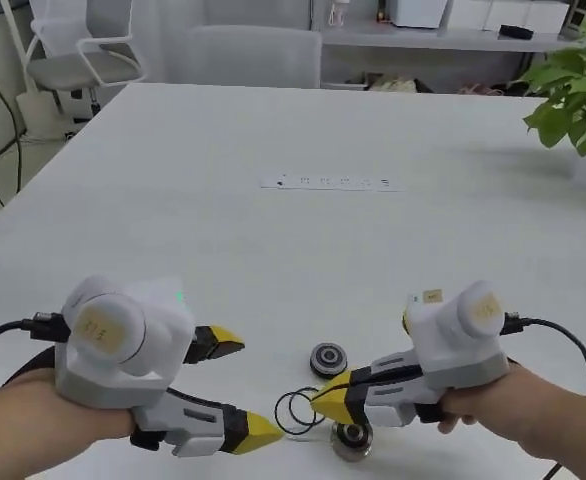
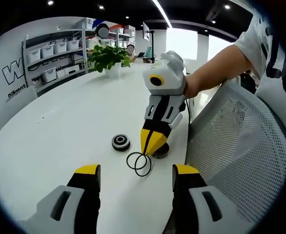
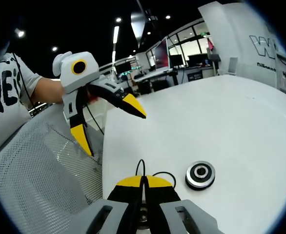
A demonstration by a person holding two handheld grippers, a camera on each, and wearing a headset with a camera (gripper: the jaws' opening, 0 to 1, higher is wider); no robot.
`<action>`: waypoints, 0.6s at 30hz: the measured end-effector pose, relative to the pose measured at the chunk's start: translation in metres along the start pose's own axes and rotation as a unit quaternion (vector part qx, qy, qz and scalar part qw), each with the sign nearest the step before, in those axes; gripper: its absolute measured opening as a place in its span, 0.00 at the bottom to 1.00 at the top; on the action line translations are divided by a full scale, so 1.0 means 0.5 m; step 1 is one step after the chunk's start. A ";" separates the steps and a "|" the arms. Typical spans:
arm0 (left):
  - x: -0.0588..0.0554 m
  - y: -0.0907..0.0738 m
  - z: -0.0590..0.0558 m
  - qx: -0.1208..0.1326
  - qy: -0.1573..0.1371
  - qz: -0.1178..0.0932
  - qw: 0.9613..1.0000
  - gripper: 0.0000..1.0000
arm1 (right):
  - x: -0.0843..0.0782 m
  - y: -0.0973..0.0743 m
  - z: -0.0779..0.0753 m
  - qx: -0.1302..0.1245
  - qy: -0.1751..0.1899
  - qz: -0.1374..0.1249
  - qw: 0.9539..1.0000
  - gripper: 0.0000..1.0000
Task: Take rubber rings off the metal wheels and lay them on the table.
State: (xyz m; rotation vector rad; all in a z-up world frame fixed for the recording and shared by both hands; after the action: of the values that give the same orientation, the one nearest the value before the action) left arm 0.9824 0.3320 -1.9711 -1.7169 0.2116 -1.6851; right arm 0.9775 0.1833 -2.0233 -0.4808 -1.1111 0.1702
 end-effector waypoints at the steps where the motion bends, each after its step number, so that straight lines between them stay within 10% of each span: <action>1: 0.000 0.000 0.000 0.000 -0.001 0.000 1.000 0.57 | 0.000 0.003 -0.001 0.000 0.000 0.003 1.000 0.00; 18: -0.005 0.008 -0.002 -0.011 0.000 0.010 1.000 0.57 | -0.015 0.011 -0.009 -0.015 -0.025 0.026 0.999 0.02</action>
State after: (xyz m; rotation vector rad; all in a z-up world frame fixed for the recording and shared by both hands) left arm 0.9825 0.3303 -1.9754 -1.7259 0.2463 -1.6737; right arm 0.9787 0.1844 -2.0334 -0.5340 -1.1520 0.2115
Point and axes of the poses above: the centre of the closed fingertips' face, and the gripper's own axes: y roughly forward along the fingers, z roughly to its left, x roughly out of its top, the point moved 7 cm from there along -y, roughly backward along the fingers, and after that the axes turned 8 degrees about x, right-handed, at the moved point
